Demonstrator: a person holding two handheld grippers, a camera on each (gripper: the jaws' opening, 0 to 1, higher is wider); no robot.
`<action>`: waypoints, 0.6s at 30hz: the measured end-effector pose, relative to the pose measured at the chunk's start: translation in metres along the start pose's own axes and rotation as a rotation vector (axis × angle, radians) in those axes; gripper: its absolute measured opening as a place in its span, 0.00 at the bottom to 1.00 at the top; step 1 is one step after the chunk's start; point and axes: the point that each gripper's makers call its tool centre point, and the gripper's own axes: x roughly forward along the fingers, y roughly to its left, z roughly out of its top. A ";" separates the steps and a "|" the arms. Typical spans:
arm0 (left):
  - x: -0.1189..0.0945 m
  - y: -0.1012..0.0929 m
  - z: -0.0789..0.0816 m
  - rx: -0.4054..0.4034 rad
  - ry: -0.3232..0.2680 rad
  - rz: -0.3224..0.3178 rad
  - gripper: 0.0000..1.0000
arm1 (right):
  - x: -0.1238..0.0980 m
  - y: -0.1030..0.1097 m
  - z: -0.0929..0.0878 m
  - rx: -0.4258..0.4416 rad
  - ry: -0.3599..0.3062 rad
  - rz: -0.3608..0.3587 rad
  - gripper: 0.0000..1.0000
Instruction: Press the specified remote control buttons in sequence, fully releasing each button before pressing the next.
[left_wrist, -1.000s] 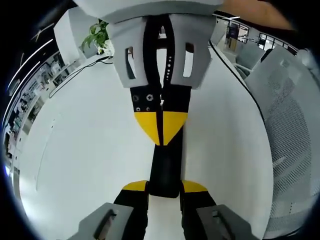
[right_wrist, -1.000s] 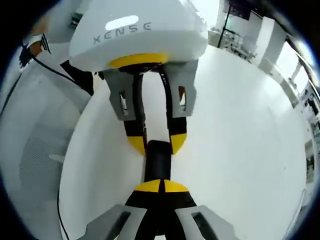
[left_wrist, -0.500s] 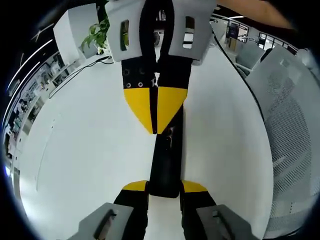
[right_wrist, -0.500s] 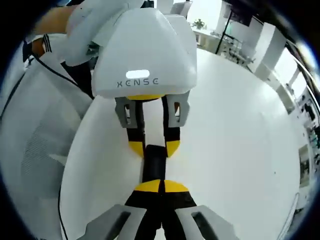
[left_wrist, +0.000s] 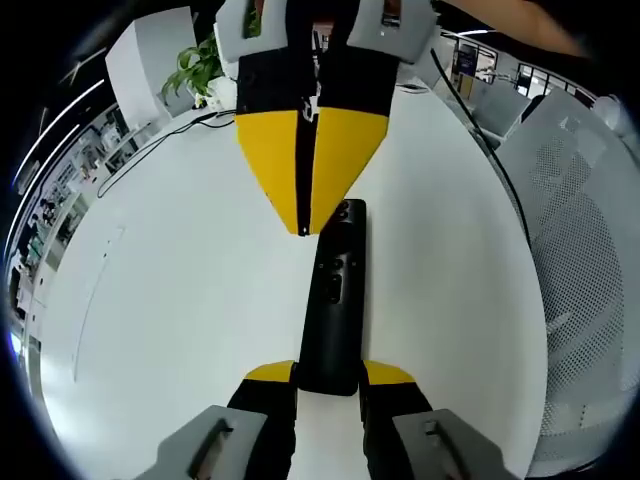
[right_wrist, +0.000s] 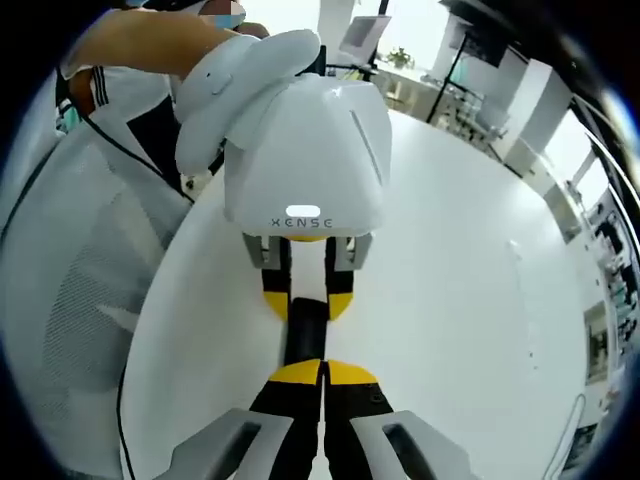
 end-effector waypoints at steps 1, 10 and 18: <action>0.000 0.000 0.000 0.000 0.000 0.000 0.23 | -0.002 0.000 0.001 -0.006 -0.004 -0.004 0.00; 0.000 0.000 -0.001 0.001 -0.001 0.004 0.23 | -0.012 -0.001 0.003 -0.014 -0.023 -0.034 0.00; 0.000 0.000 -0.001 0.003 -0.002 0.004 0.23 | -0.017 -0.003 -0.003 -0.024 -0.031 -0.055 0.00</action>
